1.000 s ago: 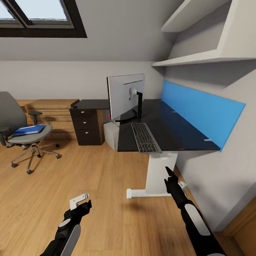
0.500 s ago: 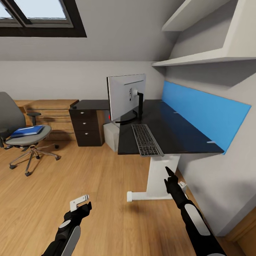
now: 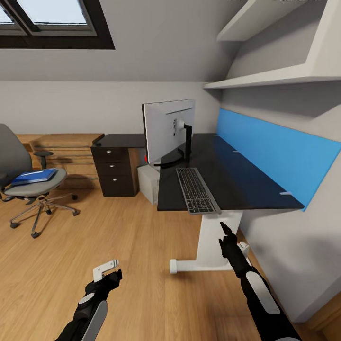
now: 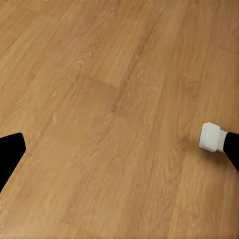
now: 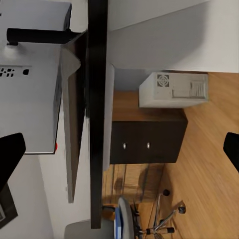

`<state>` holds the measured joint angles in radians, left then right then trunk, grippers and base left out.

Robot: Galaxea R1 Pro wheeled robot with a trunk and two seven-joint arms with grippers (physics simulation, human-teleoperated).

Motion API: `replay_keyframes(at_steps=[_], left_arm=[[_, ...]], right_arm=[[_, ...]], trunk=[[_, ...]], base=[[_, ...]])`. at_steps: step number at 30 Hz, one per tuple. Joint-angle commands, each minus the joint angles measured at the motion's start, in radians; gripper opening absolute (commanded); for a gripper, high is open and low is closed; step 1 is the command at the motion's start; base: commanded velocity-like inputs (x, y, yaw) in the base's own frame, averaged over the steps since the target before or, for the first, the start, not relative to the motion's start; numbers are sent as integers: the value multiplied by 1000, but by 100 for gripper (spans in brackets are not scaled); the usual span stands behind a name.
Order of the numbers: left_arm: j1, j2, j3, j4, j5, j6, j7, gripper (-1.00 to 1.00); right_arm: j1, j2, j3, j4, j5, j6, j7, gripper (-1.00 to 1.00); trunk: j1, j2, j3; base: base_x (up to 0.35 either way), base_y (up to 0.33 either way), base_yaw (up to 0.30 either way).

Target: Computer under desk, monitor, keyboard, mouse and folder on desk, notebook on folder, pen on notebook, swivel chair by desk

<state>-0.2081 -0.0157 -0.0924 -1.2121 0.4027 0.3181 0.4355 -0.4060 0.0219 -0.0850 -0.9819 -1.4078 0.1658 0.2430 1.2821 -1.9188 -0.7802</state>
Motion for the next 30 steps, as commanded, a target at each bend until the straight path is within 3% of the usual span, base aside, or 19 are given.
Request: replay_keyframes(at_steps=[1,16,30], left_arm=[[0,0,-2,-2,9,2,8,100],[0,0,-1,-1,8,1,8,100],[0,0,-2,3,9,1,7,100]], right_arm=[[-1,1,-4,0,-10,9,2,100],[-1,1,-4,0,-8,9,2,100],[-1,1,-4,1,-8,9,2,100]], trunk=[[-4,7,2],[-62,112,49],[-62,112,49]], base=[[4,0,0],[0,0,0],[0,0,0]])
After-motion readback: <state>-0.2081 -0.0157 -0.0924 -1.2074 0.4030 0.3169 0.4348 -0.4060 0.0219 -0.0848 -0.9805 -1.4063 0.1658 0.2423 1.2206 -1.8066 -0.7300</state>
